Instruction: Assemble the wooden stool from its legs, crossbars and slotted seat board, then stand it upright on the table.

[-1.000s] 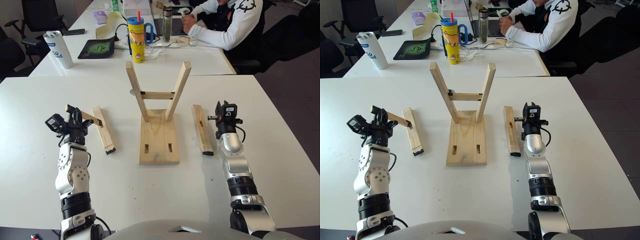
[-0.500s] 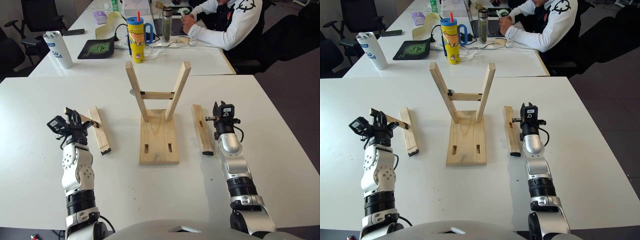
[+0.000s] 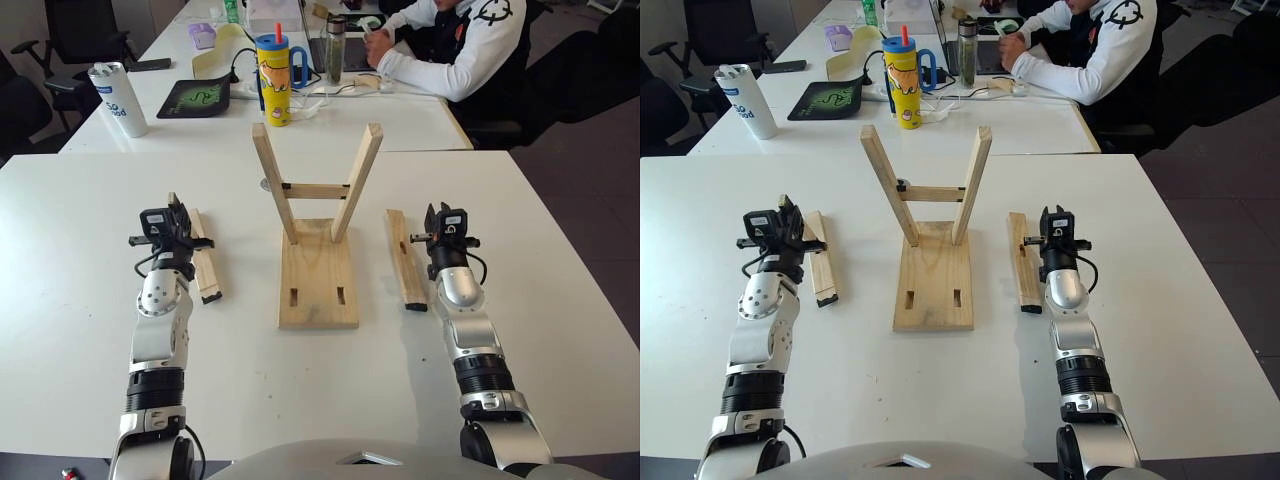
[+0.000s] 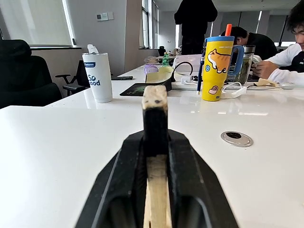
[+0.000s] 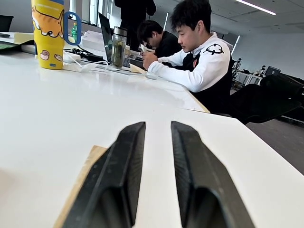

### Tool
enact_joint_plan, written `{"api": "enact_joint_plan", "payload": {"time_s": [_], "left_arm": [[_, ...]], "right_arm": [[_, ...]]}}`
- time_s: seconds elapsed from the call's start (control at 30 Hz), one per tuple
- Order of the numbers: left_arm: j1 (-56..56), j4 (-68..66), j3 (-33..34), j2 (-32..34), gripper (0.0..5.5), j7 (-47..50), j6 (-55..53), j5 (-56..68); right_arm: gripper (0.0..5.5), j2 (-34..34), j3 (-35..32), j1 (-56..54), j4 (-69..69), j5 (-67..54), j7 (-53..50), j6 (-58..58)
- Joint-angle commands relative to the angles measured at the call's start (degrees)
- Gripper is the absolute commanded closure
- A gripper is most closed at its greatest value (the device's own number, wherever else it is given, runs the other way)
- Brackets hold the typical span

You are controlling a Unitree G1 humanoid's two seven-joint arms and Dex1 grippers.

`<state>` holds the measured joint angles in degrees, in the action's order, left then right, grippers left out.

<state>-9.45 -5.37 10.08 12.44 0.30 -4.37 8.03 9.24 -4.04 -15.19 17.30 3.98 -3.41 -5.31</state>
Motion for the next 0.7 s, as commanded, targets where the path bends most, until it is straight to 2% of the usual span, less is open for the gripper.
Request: {"api": "enact_joint_plan", "payload": {"time_s": [0.03, 0.2, 0.43, 0.7], "left_arm": [[5.14, -3.32, 2.93, -2.09, 5.09, 1.44, -7.34, 2.37], [4.14, -3.67, 9.0, -5.81, 5.09, 8.32, -11.21, 6.66], [3.09, 0.43, 7.3, -10.11, 5.09, 16.95, -15.21, 3.32], [3.6, -1.74, 4.1, -9.89, 5.09, 14.88, -13.19, -0.11]], "right_arm": [[4.5, -0.01, -0.04, 0.28, -0.77, 0.24, -0.05, 0.15], [4.5, 0.02, -0.02, 0.05, -0.55, 0.42, -0.19, -0.02], [4.5, 0.17, -0.06, -0.31, -0.24, 0.58, -0.37, -0.16], [4.5, 0.02, -0.03, -0.78, 0.68, 0.67, -0.77, -0.64]]}}
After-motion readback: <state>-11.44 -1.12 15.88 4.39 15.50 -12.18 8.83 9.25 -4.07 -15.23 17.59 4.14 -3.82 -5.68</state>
